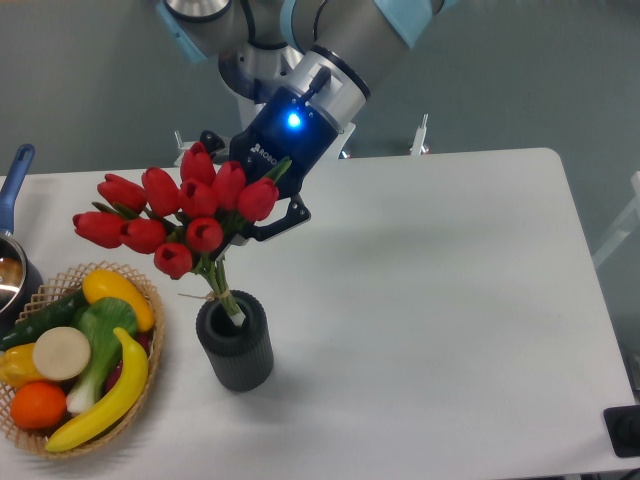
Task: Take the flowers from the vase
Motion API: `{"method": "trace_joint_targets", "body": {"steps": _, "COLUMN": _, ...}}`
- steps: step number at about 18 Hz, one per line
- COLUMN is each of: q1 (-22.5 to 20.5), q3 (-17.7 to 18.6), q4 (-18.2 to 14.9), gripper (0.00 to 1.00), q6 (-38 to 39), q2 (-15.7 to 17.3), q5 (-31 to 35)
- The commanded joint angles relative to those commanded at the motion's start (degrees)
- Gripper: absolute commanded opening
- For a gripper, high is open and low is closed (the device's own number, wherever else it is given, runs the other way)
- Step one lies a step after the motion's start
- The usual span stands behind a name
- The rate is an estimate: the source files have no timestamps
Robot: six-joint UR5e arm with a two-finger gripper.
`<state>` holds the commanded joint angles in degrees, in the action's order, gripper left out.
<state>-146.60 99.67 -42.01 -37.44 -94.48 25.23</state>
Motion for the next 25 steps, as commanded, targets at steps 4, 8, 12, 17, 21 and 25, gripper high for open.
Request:
{"method": "trace_joint_targets", "body": {"steps": 4, "q1": -0.62, "q3": -0.61, "q4": 0.0, "gripper": 0.4, "q6": 1.31, "q2": 0.35, "q5": -0.27}}
{"method": "trace_joint_targets", "body": {"steps": 8, "q1": -1.5, "q3": -2.72, "q4": 0.0, "gripper": 0.4, "q6": 2.37, "q2": 0.09, "q5": -1.59}}
{"method": "trace_joint_targets", "body": {"steps": 12, "q1": -2.11, "q3": -5.53, "q4": 0.0, "gripper": 0.4, "q6": 2.29, "q2": -1.75, "q5": -1.59}}
{"method": "trace_joint_targets", "body": {"steps": 17, "q1": -4.22, "q3": -6.33, "q4": 0.09, "gripper": 0.4, "q6": 1.85, "q2": -2.99, "q5": -1.41}}
{"method": "trace_joint_targets", "body": {"steps": 21, "q1": -6.42, "q3": -6.68, "q4": 0.0, "gripper": 0.4, "q6": 1.49, "q2": -4.3, "q5": -1.15}}
{"method": "trace_joint_targets", "body": {"steps": 25, "q1": -7.73, "q3": -6.07, "q4": 0.0, "gripper": 0.4, "q6": 0.36, "q2": -5.19, "q5": -0.79}}
